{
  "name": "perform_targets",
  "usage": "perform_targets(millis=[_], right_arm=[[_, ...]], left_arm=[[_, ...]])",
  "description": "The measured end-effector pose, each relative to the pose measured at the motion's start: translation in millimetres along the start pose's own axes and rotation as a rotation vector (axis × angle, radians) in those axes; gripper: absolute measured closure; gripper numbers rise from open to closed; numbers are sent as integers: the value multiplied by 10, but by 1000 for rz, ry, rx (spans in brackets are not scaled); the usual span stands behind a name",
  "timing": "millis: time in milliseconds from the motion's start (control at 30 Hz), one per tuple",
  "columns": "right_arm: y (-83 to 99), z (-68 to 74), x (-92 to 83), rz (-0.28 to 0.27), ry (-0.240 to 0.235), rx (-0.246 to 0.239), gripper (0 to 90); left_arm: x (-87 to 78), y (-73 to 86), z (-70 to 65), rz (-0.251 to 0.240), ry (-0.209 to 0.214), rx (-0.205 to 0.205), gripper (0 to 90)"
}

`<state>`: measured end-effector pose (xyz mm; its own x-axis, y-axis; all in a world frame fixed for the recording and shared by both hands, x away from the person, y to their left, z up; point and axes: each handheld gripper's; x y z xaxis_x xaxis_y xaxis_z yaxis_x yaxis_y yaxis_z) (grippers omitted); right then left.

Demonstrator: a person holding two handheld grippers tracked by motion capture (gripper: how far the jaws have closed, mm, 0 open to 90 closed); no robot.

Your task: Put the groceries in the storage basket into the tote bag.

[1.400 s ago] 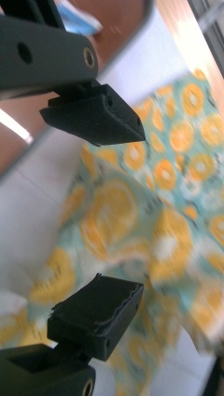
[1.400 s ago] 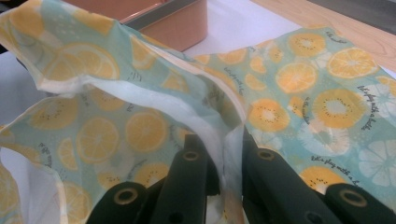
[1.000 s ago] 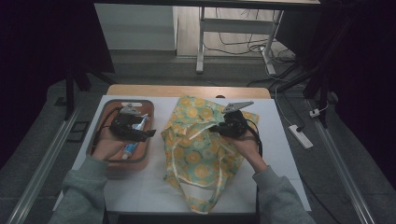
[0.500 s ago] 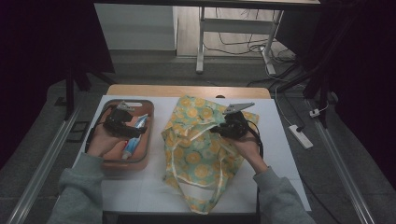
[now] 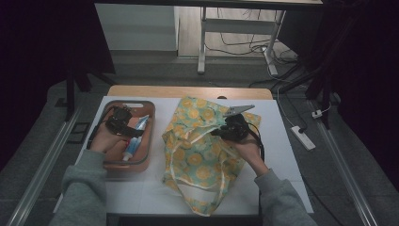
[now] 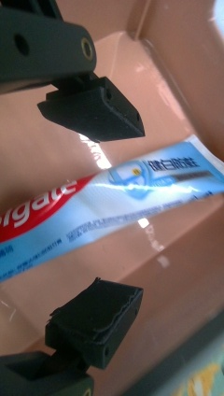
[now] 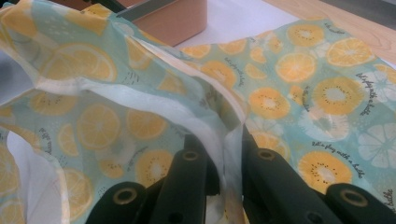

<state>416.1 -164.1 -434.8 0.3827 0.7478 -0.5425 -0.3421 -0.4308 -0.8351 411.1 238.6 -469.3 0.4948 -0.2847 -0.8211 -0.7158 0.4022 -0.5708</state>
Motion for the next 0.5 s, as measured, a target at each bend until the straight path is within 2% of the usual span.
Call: perform_targets(millis=[133,300,400,500], right_arm=[[15,2,4,6,0,3,879],[19,5,10,8,3,-1,879],[14,11,23,10,1,-2,879],[19,11,40,14,-1,-3,879]], left_arm=[[78,15,48,34,-2,-22,196],[187,27,102,54,-1,-56,192],[253,27,130,69,21,-82,191],[307,29,129,95,22,-87,191]])
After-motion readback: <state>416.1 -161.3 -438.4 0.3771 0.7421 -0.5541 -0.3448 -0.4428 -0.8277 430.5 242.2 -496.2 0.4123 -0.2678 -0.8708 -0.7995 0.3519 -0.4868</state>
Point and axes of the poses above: each handheld gripper's, and its own axes: x roughly forward along the jaws, y roughly out of its underside, z roughly to its left, and after that the axes turned 6 degrees about -z, right-handed
